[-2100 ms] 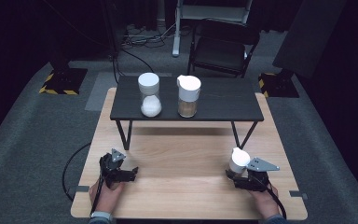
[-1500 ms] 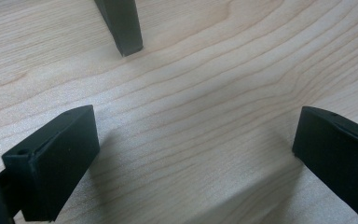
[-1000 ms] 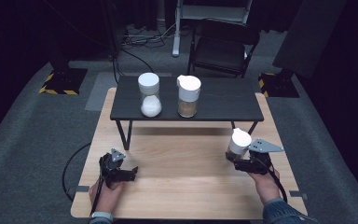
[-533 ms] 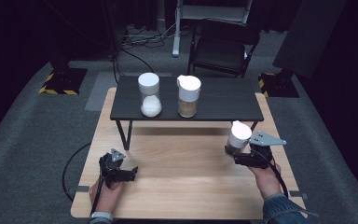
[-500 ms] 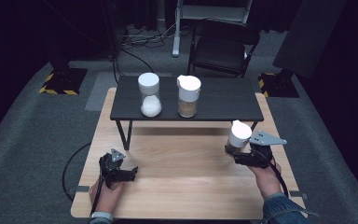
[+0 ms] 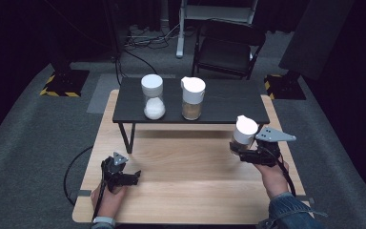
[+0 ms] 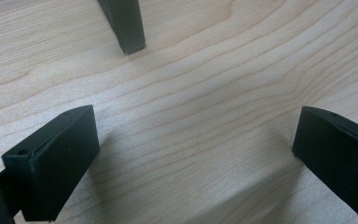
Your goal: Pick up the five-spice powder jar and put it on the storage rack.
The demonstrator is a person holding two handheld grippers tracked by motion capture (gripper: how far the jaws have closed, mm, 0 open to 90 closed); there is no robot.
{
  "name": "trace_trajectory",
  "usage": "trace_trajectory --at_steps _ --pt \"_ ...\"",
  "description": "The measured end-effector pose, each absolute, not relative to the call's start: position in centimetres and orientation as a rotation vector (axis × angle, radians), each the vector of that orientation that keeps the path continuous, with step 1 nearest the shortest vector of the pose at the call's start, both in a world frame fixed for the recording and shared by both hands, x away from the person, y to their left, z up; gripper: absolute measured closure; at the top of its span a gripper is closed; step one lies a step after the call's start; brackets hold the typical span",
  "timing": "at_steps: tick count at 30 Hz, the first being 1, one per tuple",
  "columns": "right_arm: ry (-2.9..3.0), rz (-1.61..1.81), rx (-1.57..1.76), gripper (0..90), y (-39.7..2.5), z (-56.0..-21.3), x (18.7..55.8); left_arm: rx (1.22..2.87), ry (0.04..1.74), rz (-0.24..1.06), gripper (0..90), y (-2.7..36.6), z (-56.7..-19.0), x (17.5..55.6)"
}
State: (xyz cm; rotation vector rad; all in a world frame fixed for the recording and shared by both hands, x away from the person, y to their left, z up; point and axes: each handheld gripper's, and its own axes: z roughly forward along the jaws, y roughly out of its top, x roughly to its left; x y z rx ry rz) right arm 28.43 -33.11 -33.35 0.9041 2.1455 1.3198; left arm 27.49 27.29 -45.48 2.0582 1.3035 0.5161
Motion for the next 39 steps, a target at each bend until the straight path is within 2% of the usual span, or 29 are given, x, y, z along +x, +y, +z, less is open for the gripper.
trace_trajectory --at_steps 39 --pt "2.009 1.424 0.824 30.2 -31.1 -28.6 30.0 2.061 1.303 0.516 0.1 27.3 -45.5 27.5"
